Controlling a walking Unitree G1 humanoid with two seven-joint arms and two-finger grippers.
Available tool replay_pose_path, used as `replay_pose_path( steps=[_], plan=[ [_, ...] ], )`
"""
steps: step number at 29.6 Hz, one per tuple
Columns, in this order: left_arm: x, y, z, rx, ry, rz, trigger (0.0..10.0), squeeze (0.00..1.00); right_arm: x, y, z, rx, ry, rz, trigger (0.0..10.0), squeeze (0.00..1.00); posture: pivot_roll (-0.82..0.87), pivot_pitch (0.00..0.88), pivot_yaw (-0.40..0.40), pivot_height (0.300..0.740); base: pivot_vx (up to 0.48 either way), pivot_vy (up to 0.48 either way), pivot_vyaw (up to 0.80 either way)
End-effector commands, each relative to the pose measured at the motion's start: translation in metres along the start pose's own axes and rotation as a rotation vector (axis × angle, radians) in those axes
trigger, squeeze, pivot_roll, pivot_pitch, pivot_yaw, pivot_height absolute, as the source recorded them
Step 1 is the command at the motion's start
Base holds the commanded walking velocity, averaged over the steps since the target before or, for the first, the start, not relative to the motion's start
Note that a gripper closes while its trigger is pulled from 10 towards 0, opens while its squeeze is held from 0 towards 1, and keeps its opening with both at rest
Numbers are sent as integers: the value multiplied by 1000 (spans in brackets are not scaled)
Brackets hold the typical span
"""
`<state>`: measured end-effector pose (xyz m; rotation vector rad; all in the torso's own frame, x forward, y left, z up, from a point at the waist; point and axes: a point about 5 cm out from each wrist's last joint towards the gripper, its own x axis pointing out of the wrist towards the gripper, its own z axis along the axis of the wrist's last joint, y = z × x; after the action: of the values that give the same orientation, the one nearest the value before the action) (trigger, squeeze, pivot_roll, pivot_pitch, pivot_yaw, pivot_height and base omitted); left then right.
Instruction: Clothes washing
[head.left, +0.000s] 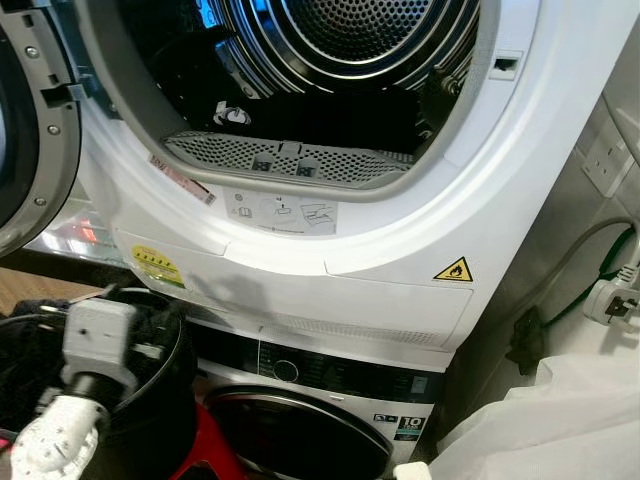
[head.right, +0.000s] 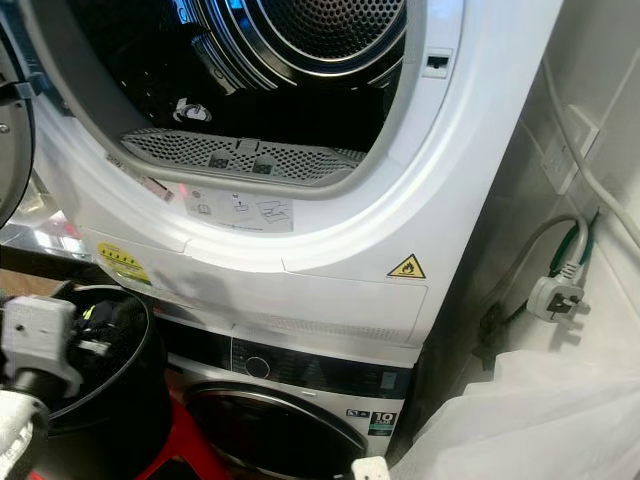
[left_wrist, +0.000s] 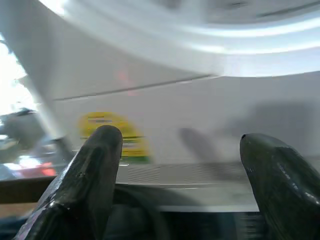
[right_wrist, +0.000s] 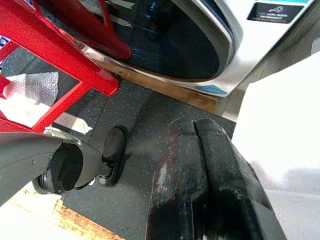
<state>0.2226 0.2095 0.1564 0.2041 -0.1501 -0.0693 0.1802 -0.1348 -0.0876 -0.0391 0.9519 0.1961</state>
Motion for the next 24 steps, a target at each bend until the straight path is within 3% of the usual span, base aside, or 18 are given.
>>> replay_pose_path(
  steps=[1, 13, 24],
  plan=[
    [-6, -11, -1, 21, -1, -46, 10000, 0, 0, 3, -4, 14, 2, 8, 10000, 0, 240, 0, 34, 740, 0, 0, 0],
    [-1, -18, -2, 37, -5, -50, 10000, 0, 0, 4, -2, 19, -5, 7, 10000, 0, 232, 0, 40, 740, 0, 0, 0],
    [1, -20, 1, 46, -20, -67, 10000, 0, 0, 3, -3, 26, -5, 3, 10000, 0, 225, 0, 43, 740, 0, 278, 0]
  ],
)
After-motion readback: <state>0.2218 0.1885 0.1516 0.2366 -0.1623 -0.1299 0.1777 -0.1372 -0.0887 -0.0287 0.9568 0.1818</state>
